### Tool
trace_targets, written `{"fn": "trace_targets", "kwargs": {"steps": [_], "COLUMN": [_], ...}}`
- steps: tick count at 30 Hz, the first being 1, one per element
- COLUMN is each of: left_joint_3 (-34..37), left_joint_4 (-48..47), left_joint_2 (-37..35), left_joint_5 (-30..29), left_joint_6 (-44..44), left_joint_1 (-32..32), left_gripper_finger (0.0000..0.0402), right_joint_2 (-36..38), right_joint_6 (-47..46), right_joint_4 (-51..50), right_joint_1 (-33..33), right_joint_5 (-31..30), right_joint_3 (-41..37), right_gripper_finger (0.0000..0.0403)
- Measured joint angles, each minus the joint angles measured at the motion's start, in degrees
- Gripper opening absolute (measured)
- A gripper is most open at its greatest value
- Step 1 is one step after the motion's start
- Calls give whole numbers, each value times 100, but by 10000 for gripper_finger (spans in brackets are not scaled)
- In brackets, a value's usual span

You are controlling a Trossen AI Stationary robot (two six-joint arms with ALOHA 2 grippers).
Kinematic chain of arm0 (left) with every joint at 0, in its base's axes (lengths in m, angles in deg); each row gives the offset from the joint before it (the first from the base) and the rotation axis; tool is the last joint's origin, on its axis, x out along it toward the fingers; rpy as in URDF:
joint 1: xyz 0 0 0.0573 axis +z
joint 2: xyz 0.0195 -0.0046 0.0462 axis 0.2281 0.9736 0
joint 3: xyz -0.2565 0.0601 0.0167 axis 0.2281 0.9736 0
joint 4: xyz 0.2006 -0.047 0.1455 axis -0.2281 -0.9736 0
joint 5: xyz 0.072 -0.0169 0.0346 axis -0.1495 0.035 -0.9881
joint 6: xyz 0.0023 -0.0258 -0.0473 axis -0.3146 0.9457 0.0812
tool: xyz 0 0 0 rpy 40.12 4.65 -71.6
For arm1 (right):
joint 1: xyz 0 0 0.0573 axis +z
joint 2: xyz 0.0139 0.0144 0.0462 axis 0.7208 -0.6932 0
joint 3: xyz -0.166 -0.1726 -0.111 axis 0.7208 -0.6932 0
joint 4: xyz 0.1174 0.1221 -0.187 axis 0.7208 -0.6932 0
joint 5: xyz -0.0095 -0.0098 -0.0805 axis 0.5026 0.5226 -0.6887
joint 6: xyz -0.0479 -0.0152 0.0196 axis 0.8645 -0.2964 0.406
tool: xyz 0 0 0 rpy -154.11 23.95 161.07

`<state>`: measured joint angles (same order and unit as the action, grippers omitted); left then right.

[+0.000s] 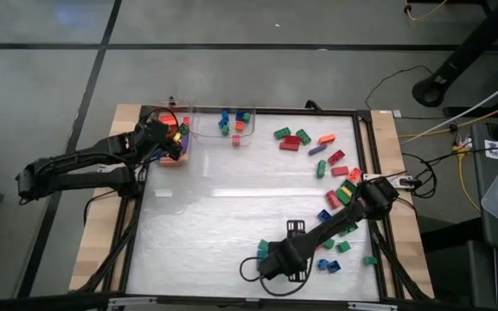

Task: Sort blocks by size
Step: Put the small green game piece into the right transparent bin

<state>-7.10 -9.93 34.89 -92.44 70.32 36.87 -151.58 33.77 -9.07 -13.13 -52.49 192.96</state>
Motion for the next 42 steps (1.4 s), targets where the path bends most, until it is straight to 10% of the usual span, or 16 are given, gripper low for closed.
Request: {"fn": "trace_targets", "kwargs": {"steps": [15,29,42], "left_joint_3": [0,0,0], "left_joint_4": [4,7,7], "left_joint_2": [-2,0,0], "left_joint_5": [288,289,290], "left_joint_6": [-14,-12,67], "left_joint_1": [0,-2,-2], "left_gripper_finger": [182,182,182], "right_joint_2": [24,26,-4], "right_joint_6": [69,519,2411], "right_joint_4": [943,1219,1342], "right_joint_1": [-50,-198,-1312], "right_joint_5": [360,192,-1160], "right_joint_3": [-1203,-1141,-179], "right_gripper_finger": [234,136,139]}}
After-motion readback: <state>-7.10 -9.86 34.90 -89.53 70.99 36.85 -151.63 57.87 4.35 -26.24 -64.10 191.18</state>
